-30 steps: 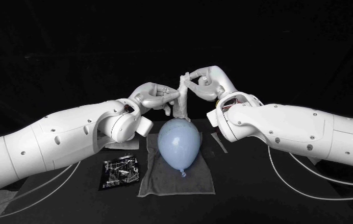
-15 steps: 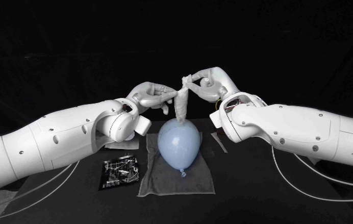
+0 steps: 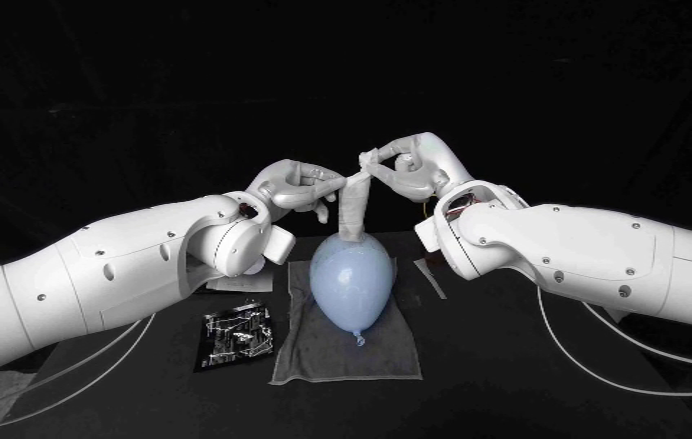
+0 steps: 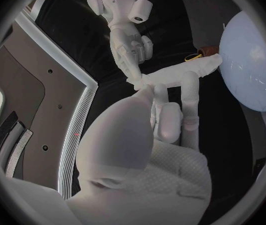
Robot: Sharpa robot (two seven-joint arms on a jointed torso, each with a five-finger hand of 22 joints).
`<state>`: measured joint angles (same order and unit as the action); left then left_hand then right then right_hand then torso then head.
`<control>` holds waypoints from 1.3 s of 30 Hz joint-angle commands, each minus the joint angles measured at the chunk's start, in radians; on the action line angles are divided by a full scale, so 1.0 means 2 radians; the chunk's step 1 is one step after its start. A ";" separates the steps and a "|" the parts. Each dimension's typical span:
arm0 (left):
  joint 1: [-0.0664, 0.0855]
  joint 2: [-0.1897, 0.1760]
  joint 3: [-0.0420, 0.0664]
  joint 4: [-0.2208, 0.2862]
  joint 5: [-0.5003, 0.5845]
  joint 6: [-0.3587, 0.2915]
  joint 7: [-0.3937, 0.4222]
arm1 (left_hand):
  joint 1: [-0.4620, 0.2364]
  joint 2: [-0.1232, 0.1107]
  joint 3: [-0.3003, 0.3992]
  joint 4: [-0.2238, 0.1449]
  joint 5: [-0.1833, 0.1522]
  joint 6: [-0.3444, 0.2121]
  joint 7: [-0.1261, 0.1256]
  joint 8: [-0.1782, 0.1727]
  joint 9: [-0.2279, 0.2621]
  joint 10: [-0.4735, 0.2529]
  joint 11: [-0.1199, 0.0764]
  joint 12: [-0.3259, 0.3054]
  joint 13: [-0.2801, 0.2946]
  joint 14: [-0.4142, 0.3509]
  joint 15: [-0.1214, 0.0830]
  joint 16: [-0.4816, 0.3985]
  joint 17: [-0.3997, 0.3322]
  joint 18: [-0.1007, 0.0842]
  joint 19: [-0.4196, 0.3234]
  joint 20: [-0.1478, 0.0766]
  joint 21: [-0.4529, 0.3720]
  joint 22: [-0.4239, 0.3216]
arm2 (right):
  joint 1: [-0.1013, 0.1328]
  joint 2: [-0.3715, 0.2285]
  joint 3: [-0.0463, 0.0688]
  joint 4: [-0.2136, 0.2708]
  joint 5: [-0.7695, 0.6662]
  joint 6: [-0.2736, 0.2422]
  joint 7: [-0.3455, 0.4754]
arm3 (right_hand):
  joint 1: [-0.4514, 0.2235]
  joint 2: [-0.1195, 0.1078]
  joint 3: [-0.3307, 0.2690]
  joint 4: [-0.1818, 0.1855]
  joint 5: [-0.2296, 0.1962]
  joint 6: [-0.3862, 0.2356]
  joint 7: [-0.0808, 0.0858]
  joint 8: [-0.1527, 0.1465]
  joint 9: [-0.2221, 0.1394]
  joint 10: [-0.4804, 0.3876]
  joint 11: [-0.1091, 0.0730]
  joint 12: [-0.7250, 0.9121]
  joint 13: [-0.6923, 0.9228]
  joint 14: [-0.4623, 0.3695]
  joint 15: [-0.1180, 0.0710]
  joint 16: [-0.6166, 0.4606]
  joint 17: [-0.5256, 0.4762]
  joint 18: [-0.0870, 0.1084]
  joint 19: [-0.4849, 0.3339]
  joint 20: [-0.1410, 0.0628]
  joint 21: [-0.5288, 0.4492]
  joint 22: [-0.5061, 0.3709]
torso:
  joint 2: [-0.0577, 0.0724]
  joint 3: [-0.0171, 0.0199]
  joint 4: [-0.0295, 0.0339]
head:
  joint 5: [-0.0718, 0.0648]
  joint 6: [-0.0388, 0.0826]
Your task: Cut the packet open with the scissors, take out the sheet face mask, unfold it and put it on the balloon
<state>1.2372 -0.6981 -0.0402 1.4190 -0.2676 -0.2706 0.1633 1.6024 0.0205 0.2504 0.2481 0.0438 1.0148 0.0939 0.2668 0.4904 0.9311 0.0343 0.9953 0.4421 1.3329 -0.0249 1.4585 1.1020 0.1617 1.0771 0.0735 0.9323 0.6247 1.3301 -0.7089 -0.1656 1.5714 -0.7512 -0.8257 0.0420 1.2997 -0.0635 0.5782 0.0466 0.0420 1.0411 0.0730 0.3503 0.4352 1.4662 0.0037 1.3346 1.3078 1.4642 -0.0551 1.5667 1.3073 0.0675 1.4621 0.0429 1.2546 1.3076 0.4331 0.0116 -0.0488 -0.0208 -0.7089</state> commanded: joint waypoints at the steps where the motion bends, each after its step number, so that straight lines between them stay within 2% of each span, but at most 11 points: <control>1: 0.000 0.000 0.001 0.000 -0.001 -0.003 0.002 | -0.001 -0.002 0.005 0.000 0.002 0.004 -0.001 0.009 0.024 0.000 -0.003 -0.002 0.001 -0.005 -0.001 -0.002 0.000 0.007 -0.002 -0.001 0.003 0.001 | 0.000 -0.001 0.000 0.000 -0.007 0.013 0.001 | -0.001 0.006 0.001 0.000 0.003 0.002 0.001 0.001 0.016 0.002 -0.002 -0.003 0.039 0.053 -0.003 0.002 0.132 -0.003 0.013 -0.001 -0.002 0.089 | 0.000 -0.0001 0.0002 | 0.000 0.000; 9: 0.000 -0.002 0.001 -0.001 -0.002 -0.008 0.003 | 0.000 -0.002 0.008 -0.002 0.002 0.003 0.000 0.012 0.027 -0.001 -0.003 -0.002 0.002 -0.005 -0.001 -0.002 0.001 0.007 -0.003 -0.001 0.004 0.002 | 0.000 -0.006 0.000 -0.001 -0.014 0.035 -0.009 | -0.002 0.006 0.000 0.000 0.003 0.001 0.002 0.002 0.016 0.000 -0.002 -0.006 0.037 0.053 -0.003 0.002 0.132 -0.002 0.011 -0.001 -0.007 0.087 | 0.000 -0.0001 0.0001 | 0.001 -0.001; 22: 0.000 -0.005 0.001 -0.005 -0.003 -0.013 0.010 | 0.001 -0.005 0.022 -0.006 0.002 -0.005 0.001 0.019 0.035 -0.003 -0.002 -0.002 0.005 -0.002 0.000 -0.001 0.007 0.006 -0.002 -0.001 0.011 0.010 | 0.000 -0.012 0.000 -0.001 -0.019 0.054 -0.015 | -0.004 0.005 -0.001 -0.003 0.003 -0.003 0.003 0.002 0.017 -0.004 -0.002 -0.015 0.031 0.053 -0.003 0.002 0.132 -0.001 0.009 0.000 -0.013 0.086 | 0.000 -0.0002 0.0002 | 0.001 0.000; 39: 0.001 -0.006 0.002 -0.009 -0.017 -0.012 0.009 | -0.011 -0.018 0.058 -0.014 0.002 -0.015 0.003 0.034 0.051 -0.005 -0.001 0.002 0.013 0.006 0.001 0.005 0.025 0.003 0.003 0.000 0.033 0.034 | 0.000 -0.020 0.000 0.002 -0.018 0.048 -0.014 | -0.005 0.005 -0.002 -0.003 0.003 -0.005 0.003 0.002 0.017 -0.005 -0.001 -0.017 0.030 0.053 -0.003 0.002 0.132 0.000 0.008 0.000 -0.017 0.085 | 0.000 0.0002 0.0001 | 0.001 0.001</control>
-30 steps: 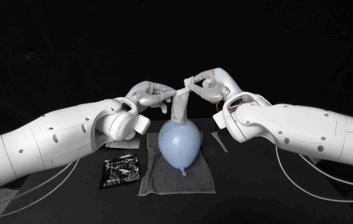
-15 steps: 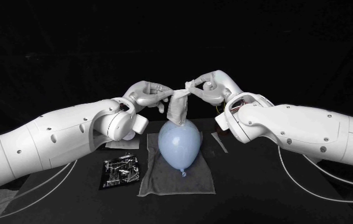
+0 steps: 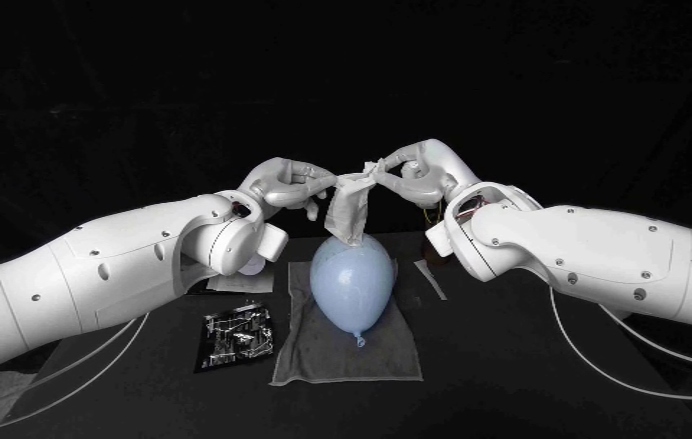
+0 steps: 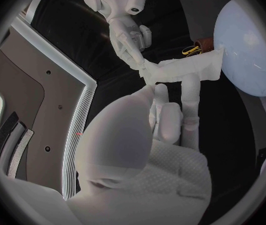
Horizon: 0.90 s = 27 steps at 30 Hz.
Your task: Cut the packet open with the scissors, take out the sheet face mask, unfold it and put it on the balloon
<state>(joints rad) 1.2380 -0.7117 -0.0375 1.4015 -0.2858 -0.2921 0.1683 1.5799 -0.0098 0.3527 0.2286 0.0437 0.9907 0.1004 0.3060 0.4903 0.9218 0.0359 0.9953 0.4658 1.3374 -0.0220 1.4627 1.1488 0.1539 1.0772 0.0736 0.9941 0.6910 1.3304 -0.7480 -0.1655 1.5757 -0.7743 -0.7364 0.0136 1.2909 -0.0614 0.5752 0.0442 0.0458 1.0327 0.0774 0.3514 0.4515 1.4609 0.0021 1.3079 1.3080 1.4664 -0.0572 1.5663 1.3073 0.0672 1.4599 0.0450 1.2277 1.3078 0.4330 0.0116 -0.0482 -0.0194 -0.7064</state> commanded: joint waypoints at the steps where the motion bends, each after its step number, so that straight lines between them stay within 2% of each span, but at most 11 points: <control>1: 0.001 0.001 0.001 0.000 -0.008 -0.001 0.007 | 0.000 -0.003 0.007 -0.005 0.002 -0.003 0.000 0.014 0.051 0.000 -0.001 0.003 0.001 0.004 0.000 0.002 0.001 0.007 0.003 0.000 0.002 0.001 | 0.000 -0.001 0.000 -0.001 -0.007 0.005 -0.001 | -0.001 0.004 -0.001 -0.002 0.001 -0.001 0.001 0.002 0.009 -0.003 0.000 -0.006 0.028 0.052 -0.001 0.002 0.132 0.001 0.008 -0.001 -0.006 0.084 | 0.000 0.0001 -0.0002 | 0.001 0.000; 9: 0.003 0.001 0.002 -0.004 -0.012 -0.002 0.007 | -0.006 -0.007 0.019 -0.007 0.002 -0.006 0.000 0.018 0.055 0.000 -0.001 0.004 0.003 0.004 0.000 0.003 0.003 0.007 0.001 0.000 0.005 0.004 | 0.000 -0.001 0.000 -0.002 -0.011 0.025 -0.007 | -0.002 0.004 -0.002 -0.002 0.001 -0.003 0.001 0.002 0.010 -0.005 0.000 -0.008 0.027 0.052 -0.001 0.002 0.132 0.001 0.007 -0.001 -0.010 0.083 | 0.000 0.0002 0.0002 | 0.001 -0.001; 16: 0.009 0.003 0.003 -0.011 -0.018 -0.003 0.007 | -0.008 -0.008 0.022 -0.008 0.002 -0.006 0.000 0.019 0.056 0.000 -0.001 0.004 0.003 0.004 0.000 0.003 0.003 0.007 0.001 0.000 0.006 0.005 | 0.002 -0.004 0.000 0.000 -0.022 0.046 -0.011 | -0.002 0.004 -0.003 -0.003 0.001 -0.005 0.002 0.002 0.010 -0.006 0.000 -0.010 0.026 0.052 -0.001 0.002 0.132 0.002 0.006 -0.001 -0.012 0.082 | 0.000 0.0001 -0.0001 | 0.003 -0.001; 20: 0.016 0.001 0.003 -0.021 -0.021 -0.005 0.008 | -0.009 -0.009 0.024 -0.008 0.002 -0.007 0.000 0.020 0.057 -0.001 -0.001 0.004 0.004 0.004 0.000 0.003 0.002 0.007 0.000 0.000 0.006 0.005 | 0.005 -0.012 0.001 0.003 -0.031 0.073 -0.013 | 0.001 0.006 -0.002 -0.006 0.001 -0.006 0.001 0.004 0.011 -0.004 0.000 -0.007 0.029 0.052 -0.001 0.002 0.132 0.001 0.007 0.000 -0.006 0.084 | 0.000 0.0000 -0.0002 | 0.003 -0.001; 22: 0.019 0.001 0.003 -0.023 -0.021 -0.006 0.008 | -0.009 -0.009 0.024 -0.008 0.002 -0.007 0.000 0.020 0.057 -0.001 -0.001 0.004 0.004 0.004 0.000 0.003 0.002 0.007 0.000 0.000 0.006 0.005 | 0.007 -0.014 0.001 0.004 -0.035 0.079 -0.014 | 0.003 0.006 -0.002 -0.008 0.001 -0.005 0.001 0.005 0.012 -0.003 0.000 -0.004 0.031 0.052 -0.001 0.002 0.132 0.000 0.008 0.000 -0.002 0.085 | 0.000 0.0000 -0.0003 | 0.004 0.000; 27: 0.030 -0.001 0.003 -0.029 -0.026 -0.004 0.007 | -0.011 -0.011 0.028 -0.010 0.002 -0.007 0.000 0.021 0.058 -0.001 -0.001 0.005 0.004 0.005 0.000 0.003 0.004 0.007 0.001 0.000 0.008 0.007 | 0.015 -0.022 0.002 0.007 -0.047 0.099 -0.018 | 0.004 0.007 -0.001 -0.010 0.001 -0.005 0.001 0.006 0.013 -0.002 0.000 -0.002 0.033 0.052 -0.001 0.002 0.132 -0.001 0.009 0.000 0.002 0.086 | 0.000 0.0003 -0.0001 | 0.004 0.000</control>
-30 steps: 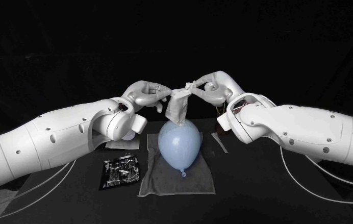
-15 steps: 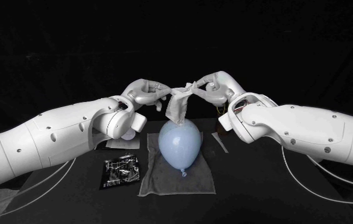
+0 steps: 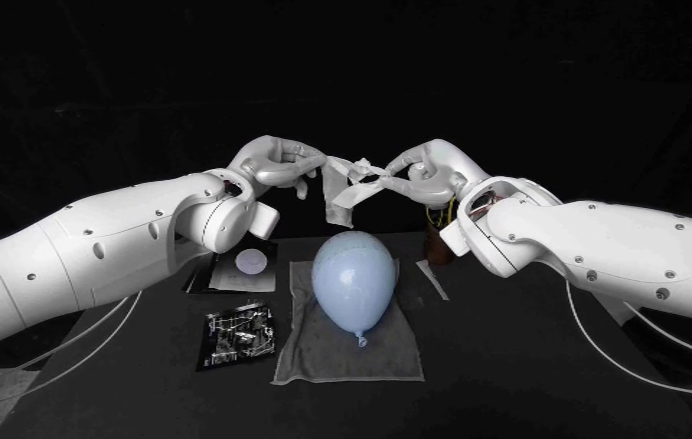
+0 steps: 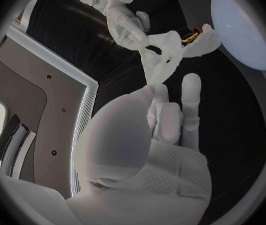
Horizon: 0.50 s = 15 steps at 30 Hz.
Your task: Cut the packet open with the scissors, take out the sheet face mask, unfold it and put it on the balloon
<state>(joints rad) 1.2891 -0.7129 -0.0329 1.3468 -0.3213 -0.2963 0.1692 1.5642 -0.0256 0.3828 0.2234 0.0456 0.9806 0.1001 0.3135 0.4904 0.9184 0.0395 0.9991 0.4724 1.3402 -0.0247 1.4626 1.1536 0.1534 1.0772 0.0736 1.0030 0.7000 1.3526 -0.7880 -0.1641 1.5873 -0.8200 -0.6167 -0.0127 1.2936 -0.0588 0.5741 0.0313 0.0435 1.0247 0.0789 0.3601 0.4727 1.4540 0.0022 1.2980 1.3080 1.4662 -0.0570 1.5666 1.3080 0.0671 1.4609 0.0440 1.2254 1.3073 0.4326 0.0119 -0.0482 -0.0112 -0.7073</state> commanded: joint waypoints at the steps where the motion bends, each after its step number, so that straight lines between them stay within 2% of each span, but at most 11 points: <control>1: 0.007 0.000 0.001 -0.002 -0.010 -0.002 0.005 | -0.003 -0.003 0.013 -0.007 0.001 -0.002 0.000 0.017 0.058 0.001 -0.003 0.003 0.001 0.003 0.001 0.003 0.002 0.007 0.001 0.000 0.004 0.003 | 0.006 -0.003 0.001 0.002 -0.026 0.043 -0.006 | 0.003 0.005 0.000 -0.004 0.003 -0.001 0.000 0.002 0.002 0.002 0.000 0.003 0.033 0.052 -0.001 0.002 0.131 -0.001 0.009 0.000 0.003 0.087 | 0.000 0.0003 0.0001 | 0.000 0.001; 6: 0.014 -0.001 0.001 -0.002 -0.018 0.002 0.001 | -0.004 -0.003 0.015 -0.007 0.001 -0.003 0.000 0.018 0.059 0.001 -0.003 0.003 0.001 0.004 0.001 0.003 0.003 0.007 0.001 0.000 0.005 0.004 | 0.020 -0.003 0.002 -0.006 -0.031 0.060 -0.010 | 0.003 0.005 0.000 -0.004 0.003 -0.001 0.000 0.002 0.002 0.002 0.000 0.004 0.033 0.052 -0.001 0.002 0.131 -0.001 0.010 0.000 0.006 0.087 | 0.000 0.0000 -0.0005 | 0.000 0.002; 15: 0.020 0.000 0.000 -0.003 -0.023 0.005 -0.003 | -0.006 -0.004 0.016 -0.008 0.001 -0.003 0.000 0.019 0.060 0.001 -0.003 0.003 0.002 0.004 0.001 0.003 0.003 0.007 0.001 0.000 0.006 0.005 | 0.046 0.008 0.004 -0.032 -0.039 0.119 -0.027 | 0.003 0.006 0.000 -0.005 0.003 0.000 0.000 0.003 0.003 0.003 0.000 0.004 0.034 0.052 -0.001 0.002 0.131 -0.001 0.010 0.000 0.005 0.087 | 0.000 -0.0004 -0.0002 | 0.001 0.004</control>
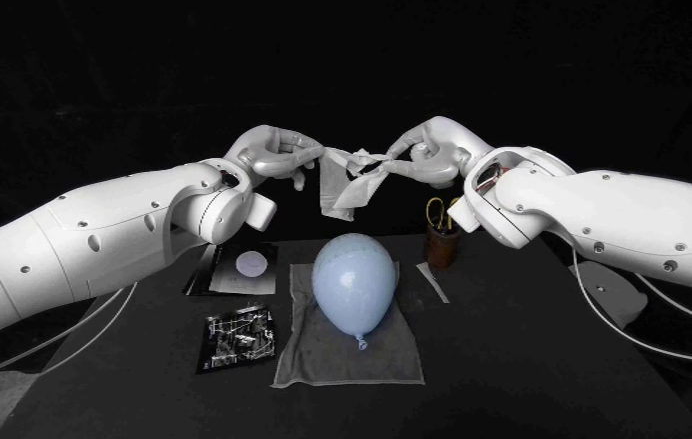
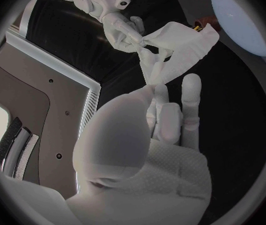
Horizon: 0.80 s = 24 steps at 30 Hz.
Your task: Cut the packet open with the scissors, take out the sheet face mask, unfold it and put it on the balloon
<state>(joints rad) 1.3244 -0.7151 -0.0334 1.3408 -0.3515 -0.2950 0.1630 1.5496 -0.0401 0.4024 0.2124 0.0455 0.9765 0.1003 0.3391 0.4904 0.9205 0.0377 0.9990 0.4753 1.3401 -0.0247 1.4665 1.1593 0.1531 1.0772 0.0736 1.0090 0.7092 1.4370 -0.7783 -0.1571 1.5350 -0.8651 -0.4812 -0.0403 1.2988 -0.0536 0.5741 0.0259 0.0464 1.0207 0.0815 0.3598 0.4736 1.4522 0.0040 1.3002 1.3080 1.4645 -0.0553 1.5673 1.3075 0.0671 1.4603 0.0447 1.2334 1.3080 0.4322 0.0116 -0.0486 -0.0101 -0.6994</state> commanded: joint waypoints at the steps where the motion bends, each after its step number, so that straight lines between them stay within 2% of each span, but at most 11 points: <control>1: 0.002 0.002 0.001 0.000 -0.008 0.005 0.000 | 0.002 0.003 0.006 -0.002 0.001 -0.001 0.000 0.006 0.060 0.000 -0.002 0.003 0.000 0.004 0.001 0.001 0.000 0.007 0.001 0.000 0.003 0.000 | 0.006 0.005 0.000 -0.009 -0.019 0.055 -0.015 | 0.001 0.003 0.000 -0.002 0.001 0.002 -0.001 0.003 0.002 0.004 -0.001 0.003 0.034 0.053 -0.002 0.002 0.132 -0.001 0.010 0.000 0.001 0.087 | 0.000 -0.0002 0.0003 | 0.000 0.000; 5: 0.005 0.002 0.001 -0.001 -0.010 0.004 0.000 | 0.001 0.003 0.008 -0.003 0.001 -0.001 0.000 0.006 0.060 0.000 -0.002 0.004 0.001 0.004 0.001 0.002 0.000 0.007 0.001 0.000 0.004 0.002 | 0.018 0.012 0.001 -0.024 -0.028 0.084 -0.025 | 0.001 0.003 0.000 -0.002 0.001 0.002 -0.001 0.003 0.002 0.004 -0.001 0.003 0.034 0.053 -0.002 0.002 0.132 -0.001 0.010 0.000 0.001 0.087 | 0.000 -0.0002 0.0009 | 0.001 0.001; 14: 0.010 0.004 0.001 -0.018 -0.014 -0.001 0.005 | 0.000 0.002 0.009 -0.003 0.001 -0.001 0.000 0.007 0.061 0.001 -0.002 0.004 0.001 0.004 0.001 0.002 0.001 0.007 0.002 0.000 0.005 0.003 | 0.049 0.028 0.001 -0.055 -0.121 0.214 -0.066 | 0.001 0.002 0.000 -0.004 0.001 0.002 -0.001 0.004 0.003 0.004 -0.001 0.004 0.034 0.053 -0.001 0.002 0.132 -0.001 0.010 -0.001 0.003 0.087 | 0.000 -0.0001 0.0001 | 0.000 0.003; 16: 0.010 0.005 0.001 -0.024 -0.017 -0.002 0.006 | 0.000 0.002 0.009 -0.003 0.001 -0.001 0.000 0.007 0.061 0.001 -0.002 0.004 0.001 0.004 0.001 0.002 0.001 0.007 0.002 0.000 0.005 0.003 | 0.054 0.030 0.001 -0.058 -0.145 0.227 -0.073 | 0.001 0.002 0.000 -0.004 0.001 0.002 -0.001 0.004 0.003 0.004 -0.001 0.003 0.034 0.053 -0.001 0.002 0.132 -0.001 0.010 -0.001 0.003 0.087 | 0.000 -0.0001 0.0000 | 0.000 0.003; 24: 0.013 0.011 0.001 -0.041 -0.020 -0.003 0.009 | -0.001 0.002 0.010 -0.003 0.001 -0.001 0.000 0.007 0.061 0.001 -0.002 0.004 0.001 0.005 0.001 0.002 0.002 0.007 0.002 0.000 0.005 0.004 | 0.072 0.043 0.002 -0.071 -0.213 0.251 -0.090 | 0.001 0.001 -0.001 -0.005 0.001 0.003 -0.001 0.005 0.003 0.005 -0.001 0.005 0.035 0.053 -0.001 0.002 0.132 -0.002 0.012 -0.001 0.007 0.089 | 0.000 -0.0001 0.0000 | -0.001 0.005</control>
<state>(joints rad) 1.3475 -0.6969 -0.0336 1.2608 -0.3820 -0.2971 0.1636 1.5477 -0.0420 0.4103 0.2121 0.0449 0.9710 0.1019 0.3478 0.4904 0.9204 0.0381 1.0025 0.4767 1.3436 -0.0211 1.4664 1.1620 0.1529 1.0772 0.0737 1.0134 0.7141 1.5793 -0.6964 -0.1532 1.3954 -1.1812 -0.0538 -0.1817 1.2989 -0.0536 0.5740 0.0204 0.0457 1.0198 0.0767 0.3639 0.4777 1.4561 0.0001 1.3039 1.3081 1.4644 -0.0552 1.5646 1.3076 0.0670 1.4598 0.0451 1.2449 1.3073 0.4322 0.0113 -0.0484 -0.0120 -0.6905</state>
